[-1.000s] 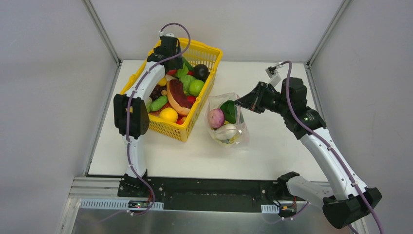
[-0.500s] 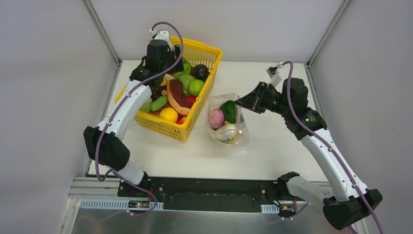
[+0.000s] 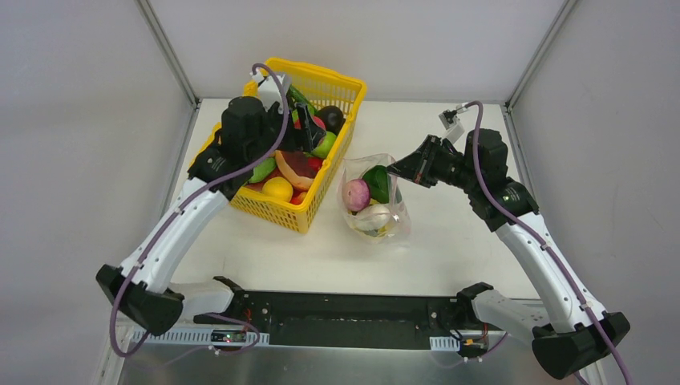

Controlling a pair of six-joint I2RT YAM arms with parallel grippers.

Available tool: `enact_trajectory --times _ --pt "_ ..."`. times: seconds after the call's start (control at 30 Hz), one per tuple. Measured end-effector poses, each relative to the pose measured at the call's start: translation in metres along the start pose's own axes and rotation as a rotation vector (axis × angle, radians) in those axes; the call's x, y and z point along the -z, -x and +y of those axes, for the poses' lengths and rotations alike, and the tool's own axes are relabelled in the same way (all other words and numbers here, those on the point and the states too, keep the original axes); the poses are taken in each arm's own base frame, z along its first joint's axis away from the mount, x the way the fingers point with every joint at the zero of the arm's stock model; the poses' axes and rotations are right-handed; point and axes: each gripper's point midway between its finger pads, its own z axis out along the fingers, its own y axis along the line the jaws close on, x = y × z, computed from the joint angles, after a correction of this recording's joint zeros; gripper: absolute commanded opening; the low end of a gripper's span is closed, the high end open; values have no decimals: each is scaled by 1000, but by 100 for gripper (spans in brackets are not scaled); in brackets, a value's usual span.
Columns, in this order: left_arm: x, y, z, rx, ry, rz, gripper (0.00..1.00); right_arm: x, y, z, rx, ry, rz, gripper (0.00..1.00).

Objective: Place the food in the zip-top bag and seal the zipper
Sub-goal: Place the fake fruit in the zipper food storage bag.

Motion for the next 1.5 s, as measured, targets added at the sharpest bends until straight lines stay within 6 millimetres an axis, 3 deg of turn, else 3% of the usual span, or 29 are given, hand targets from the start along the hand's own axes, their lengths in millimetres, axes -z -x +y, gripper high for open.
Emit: enact_trajectory --times 0.17,0.33,0.43,0.6,0.77,0.87,1.07,1.17,1.33,1.5 --pt "63 16 -75 -30 -300 -89 29 0 1 1 2 3 -3 4" --pt "93 12 -117 -96 -503 -73 31 0 1 1 0 4 -5 4" --pt "90 -6 -135 -133 -574 -14 31 0 2 2 -2 7 -7 4" --pt "67 -45 -158 -178 -611 98 34 0 2 3 -8 9 -9 4" --pt "45 -72 -173 -230 -604 167 41 1 2 4 -6 11 -12 4" --pt "36 -77 -181 -270 -599 191 64 3 4 1 -7 -4 -25 4" --pt "28 -82 -172 -329 -545 217 84 3 6 0 -5 -10 -36 4" --pt "27 -84 -168 -344 -527 222 98 3 5 1 -4 -7 -32 4" --pt "30 -81 -164 -352 -516 207 95 3 6 1 -3 -7 -35 3" --pt "32 -80 -164 -354 -517 204 67 4 10 -2 -1 -26 -61 3"
